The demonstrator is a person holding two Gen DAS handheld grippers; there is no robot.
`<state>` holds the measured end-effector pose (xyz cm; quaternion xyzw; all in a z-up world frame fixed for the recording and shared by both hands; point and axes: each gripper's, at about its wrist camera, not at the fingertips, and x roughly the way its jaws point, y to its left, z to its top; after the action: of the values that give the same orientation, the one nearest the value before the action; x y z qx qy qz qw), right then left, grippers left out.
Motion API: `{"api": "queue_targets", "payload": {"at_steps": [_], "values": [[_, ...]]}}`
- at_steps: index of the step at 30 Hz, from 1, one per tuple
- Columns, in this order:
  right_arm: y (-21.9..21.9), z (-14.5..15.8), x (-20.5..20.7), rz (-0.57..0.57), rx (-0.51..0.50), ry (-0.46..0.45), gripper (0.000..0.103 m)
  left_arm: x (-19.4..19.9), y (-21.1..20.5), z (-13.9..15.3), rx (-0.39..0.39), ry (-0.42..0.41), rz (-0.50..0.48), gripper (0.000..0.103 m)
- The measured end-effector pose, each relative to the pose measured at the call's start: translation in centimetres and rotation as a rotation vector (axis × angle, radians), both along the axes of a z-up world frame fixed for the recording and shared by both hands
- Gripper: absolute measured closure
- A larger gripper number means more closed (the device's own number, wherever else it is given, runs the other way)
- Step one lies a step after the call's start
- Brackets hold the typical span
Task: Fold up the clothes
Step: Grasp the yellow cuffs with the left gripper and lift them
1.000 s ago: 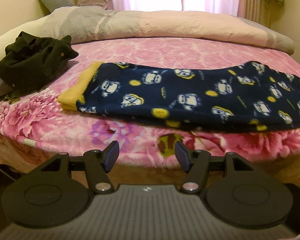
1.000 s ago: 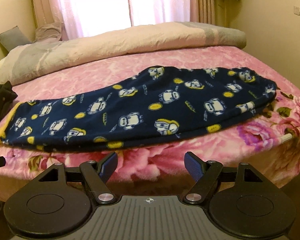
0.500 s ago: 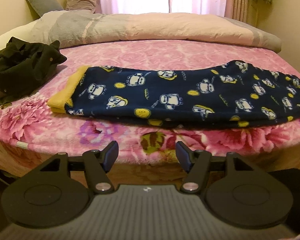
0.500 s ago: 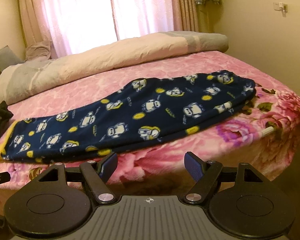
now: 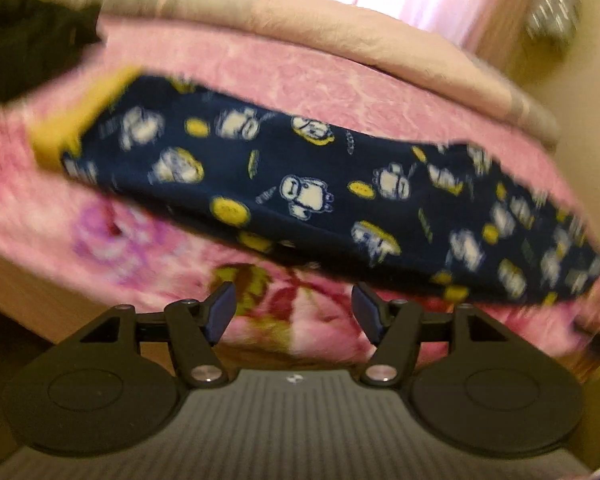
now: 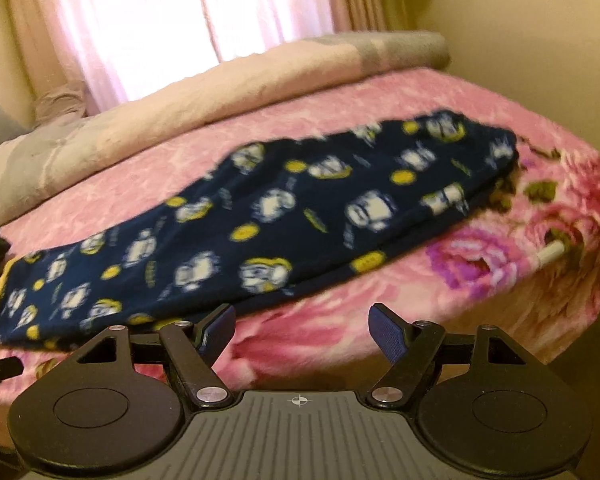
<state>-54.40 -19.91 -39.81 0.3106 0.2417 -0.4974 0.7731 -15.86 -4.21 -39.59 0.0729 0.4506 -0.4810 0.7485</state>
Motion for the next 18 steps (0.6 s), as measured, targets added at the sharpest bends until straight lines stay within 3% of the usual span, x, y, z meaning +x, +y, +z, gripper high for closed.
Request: {"api": "queue_targets", "payload": {"at_steps": [2,12,14,18], "values": [[-1.3,-1.2,-0.6,-0.017,0.037,-0.014,0.026,2.4,0.2,-0.8,-0.044,0.104,0.087,0.043],[-6.4,-3.1,-1.0,-0.060,0.112,0.016,0.027,14.3,3.8,-4.4,-0.188,0.335,0.573,0.042],[-7.0,-3.1,-0.5,-0.069,0.115,0.031,0.027,16.5,4.1,-5.5,-0.233,0.384,0.629,0.042],[-7.7,-3.0,0.8,-0.072,0.117,0.061,0.027,19.3,3.7,-7.4,-0.260,0.407,0.677,0.043]]}}
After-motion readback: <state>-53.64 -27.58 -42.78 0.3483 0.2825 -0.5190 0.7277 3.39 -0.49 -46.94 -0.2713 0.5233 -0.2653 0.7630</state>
